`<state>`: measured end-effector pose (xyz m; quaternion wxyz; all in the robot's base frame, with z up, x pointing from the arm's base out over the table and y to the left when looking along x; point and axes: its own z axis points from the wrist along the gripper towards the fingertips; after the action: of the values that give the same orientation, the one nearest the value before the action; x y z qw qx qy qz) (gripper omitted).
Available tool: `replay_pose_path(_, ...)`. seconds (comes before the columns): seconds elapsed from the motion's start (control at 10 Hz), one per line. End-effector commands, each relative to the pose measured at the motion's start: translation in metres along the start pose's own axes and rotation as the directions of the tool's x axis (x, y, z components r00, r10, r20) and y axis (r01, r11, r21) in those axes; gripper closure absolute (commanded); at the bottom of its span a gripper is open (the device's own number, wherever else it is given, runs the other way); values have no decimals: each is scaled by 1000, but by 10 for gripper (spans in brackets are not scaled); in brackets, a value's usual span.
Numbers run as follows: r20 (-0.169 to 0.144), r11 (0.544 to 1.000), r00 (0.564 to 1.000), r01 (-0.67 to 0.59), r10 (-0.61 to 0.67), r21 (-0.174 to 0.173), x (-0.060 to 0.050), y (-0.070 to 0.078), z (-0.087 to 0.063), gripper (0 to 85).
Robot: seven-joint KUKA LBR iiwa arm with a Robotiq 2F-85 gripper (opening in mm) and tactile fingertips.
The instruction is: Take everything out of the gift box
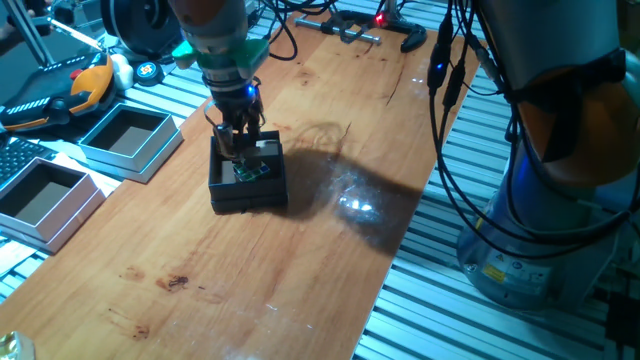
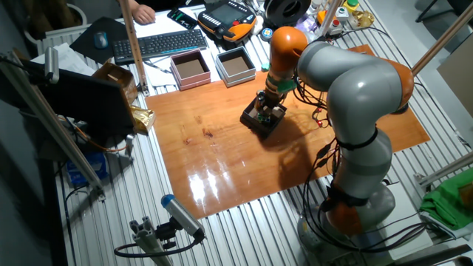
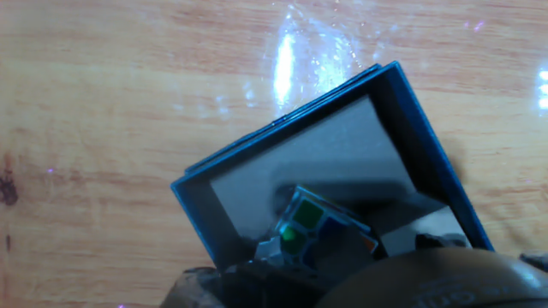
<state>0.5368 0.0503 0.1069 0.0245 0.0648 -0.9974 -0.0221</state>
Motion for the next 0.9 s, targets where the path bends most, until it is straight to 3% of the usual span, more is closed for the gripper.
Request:
replay_pose_path(0.0,0,1000,1000,9,-9,0,1,0,1,117)
replay_pose_path(0.2,7,999,1000,21,-21,24,6,3,5,167)
replay_pose_path(0.5,13,999,999,30,-31,24,8,3,8,230)
replay_pose_path(0.8,14,997,997,70,-70,32,7,-1,11,507)
